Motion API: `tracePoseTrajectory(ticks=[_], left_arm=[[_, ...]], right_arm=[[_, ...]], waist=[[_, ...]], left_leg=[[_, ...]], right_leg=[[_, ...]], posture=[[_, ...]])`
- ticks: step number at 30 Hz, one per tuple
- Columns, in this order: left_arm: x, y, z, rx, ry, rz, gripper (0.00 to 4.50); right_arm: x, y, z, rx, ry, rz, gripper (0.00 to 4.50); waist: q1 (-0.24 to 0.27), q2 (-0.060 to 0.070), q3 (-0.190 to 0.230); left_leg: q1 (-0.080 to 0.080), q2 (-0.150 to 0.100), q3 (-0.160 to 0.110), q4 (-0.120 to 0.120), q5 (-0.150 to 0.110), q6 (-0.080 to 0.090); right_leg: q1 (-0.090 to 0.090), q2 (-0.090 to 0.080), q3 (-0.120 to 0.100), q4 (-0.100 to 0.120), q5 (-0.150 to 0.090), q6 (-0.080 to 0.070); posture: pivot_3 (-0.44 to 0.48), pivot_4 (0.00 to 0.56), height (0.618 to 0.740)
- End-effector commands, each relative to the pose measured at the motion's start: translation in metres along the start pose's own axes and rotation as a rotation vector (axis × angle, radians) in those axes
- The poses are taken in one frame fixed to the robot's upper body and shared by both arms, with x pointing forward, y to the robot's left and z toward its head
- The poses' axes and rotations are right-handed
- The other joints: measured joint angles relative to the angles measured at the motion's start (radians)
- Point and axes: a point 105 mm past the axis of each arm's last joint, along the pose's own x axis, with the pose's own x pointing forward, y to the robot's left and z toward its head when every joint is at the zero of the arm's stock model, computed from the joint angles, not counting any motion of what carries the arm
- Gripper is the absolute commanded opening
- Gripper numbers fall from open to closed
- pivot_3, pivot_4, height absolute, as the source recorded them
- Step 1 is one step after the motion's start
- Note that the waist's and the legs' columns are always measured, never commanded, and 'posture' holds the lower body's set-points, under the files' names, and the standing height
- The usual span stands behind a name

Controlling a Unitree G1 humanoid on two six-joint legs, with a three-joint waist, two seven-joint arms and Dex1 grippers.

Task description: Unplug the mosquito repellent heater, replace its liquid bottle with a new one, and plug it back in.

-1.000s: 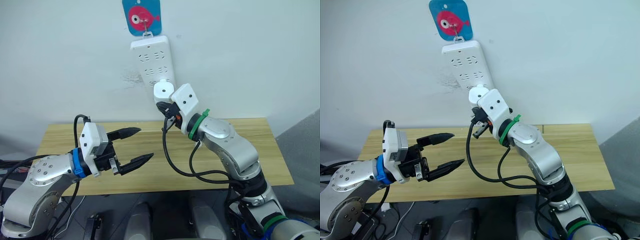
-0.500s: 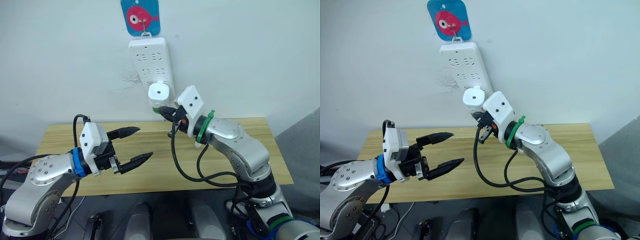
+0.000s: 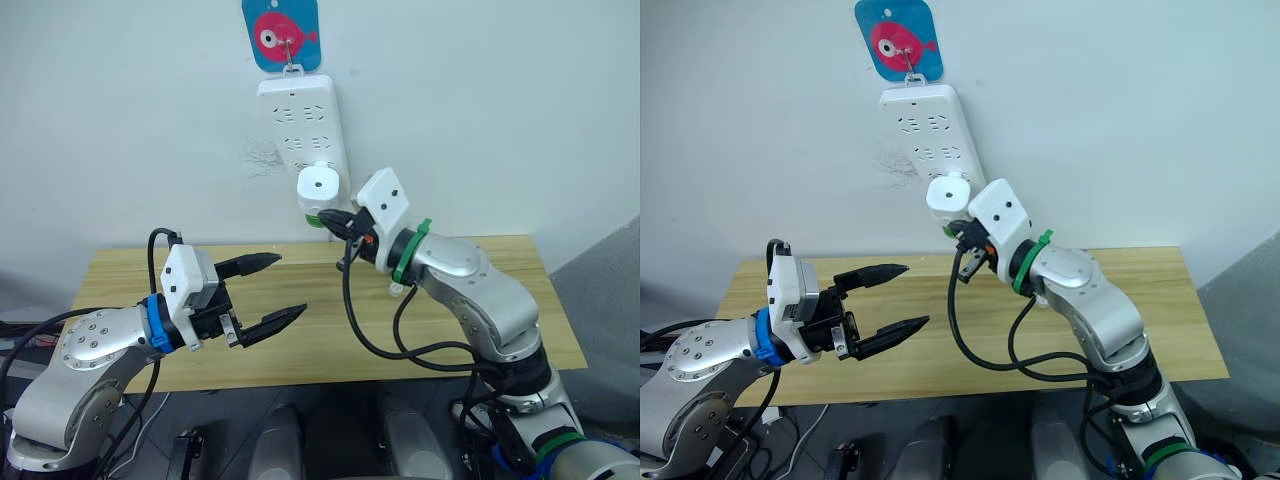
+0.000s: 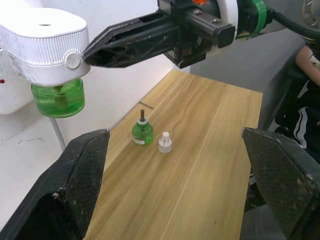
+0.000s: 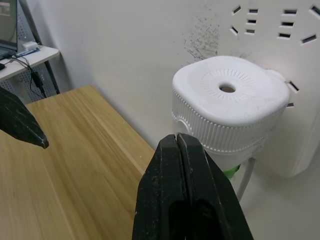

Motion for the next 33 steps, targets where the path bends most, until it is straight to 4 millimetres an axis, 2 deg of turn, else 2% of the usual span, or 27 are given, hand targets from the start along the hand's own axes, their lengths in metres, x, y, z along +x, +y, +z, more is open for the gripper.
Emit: tracePoseTrajectory(ticks=[1, 12, 21, 33], left_arm=[[0.001, -0.001, 0.004, 0.019, -0.021, -0.009, 4.50], [0.002, -0.002, 0.004, 0.017, -0.022, -0.013, 4.50], [0.003, -0.002, 0.004, 0.016, -0.024, -0.013, 4.50], [0.004, -0.002, 0.005, 0.017, -0.029, -0.018, 4.50]], right_arm=[[0.001, -0.004, 0.011, -0.039, -0.035, -0.029, 0.01], [0.004, -0.013, 0.014, -0.041, -0.045, -0.073, 0.01], [-0.003, -0.018, 0.019, -0.042, -0.052, -0.074, 0.01], [-0.006, -0.012, 0.025, -0.028, -0.068, -0.034, 0.01]], waist=[[0.000, 0.000, 0.000], [0.000, 0.000, 0.000], [0.000, 0.000, 0.000], [0.000, 0.000, 0.000]], left_leg=[[0.000, 0.000, 0.000, 0.000, 0.000, 0.000], [0.000, 0.000, 0.000, 0.000, 0.000, 0.000], [0.000, 0.000, 0.000, 0.000, 0.000, 0.000], [0.000, 0.000, 0.000, 0.001, 0.000, 0.000]], right_leg=[[0.000, 0.000, 0.000, 0.000, 0.000, 0.000], [0.000, 0.000, 0.000, 0.000, 0.000, 0.000], [0.000, 0.000, 0.000, 0.000, 0.000, 0.000], [0.000, 0.000, 0.000, 0.000, 0.000, 0.000]], posture=[[-0.055, 0.192, 0.725], [-0.054, 0.195, 0.725], [-0.058, 0.195, 0.725], [-0.061, 0.195, 0.725]])
